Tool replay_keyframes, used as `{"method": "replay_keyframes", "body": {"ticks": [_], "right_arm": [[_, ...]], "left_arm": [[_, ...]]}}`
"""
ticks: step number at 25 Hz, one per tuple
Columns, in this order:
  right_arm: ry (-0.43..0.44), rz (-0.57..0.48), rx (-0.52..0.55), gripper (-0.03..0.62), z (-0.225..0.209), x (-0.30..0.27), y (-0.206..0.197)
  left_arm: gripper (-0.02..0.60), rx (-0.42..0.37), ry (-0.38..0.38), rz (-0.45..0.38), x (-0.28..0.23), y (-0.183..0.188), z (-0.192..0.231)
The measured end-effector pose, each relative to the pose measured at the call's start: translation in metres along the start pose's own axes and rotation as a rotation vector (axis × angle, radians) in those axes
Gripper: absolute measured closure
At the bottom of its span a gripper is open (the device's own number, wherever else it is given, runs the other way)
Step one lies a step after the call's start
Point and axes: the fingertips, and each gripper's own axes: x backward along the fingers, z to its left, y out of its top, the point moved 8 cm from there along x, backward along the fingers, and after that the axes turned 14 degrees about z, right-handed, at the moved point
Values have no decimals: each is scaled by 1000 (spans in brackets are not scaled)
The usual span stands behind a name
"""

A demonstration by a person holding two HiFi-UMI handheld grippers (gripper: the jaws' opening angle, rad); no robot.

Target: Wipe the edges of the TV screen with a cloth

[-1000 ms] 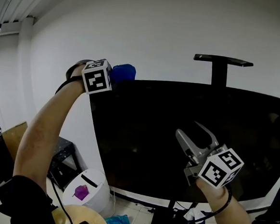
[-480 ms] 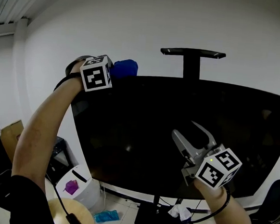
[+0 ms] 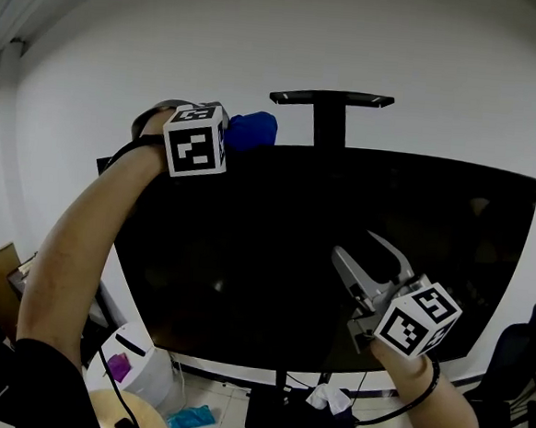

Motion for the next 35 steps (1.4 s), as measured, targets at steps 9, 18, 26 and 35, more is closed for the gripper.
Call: {"method": "replay_keyframes", "body": {"ticks": [9,18,26,35], "right_arm": [[-49,-18,12,338,-20,36,4],[-34,-16,21,339,-69,97,15],[-22,-11,7,339,-141,162,16],[-44,-26,1,339,-218,235,25]], "left_arm": [[456,-24,-9,-45,7,55,9],[456,-6,-31,-71,18,136,16],[456,30,-32,-76,29,222,25],[456,6,-43,-98,41,336,35]]}}
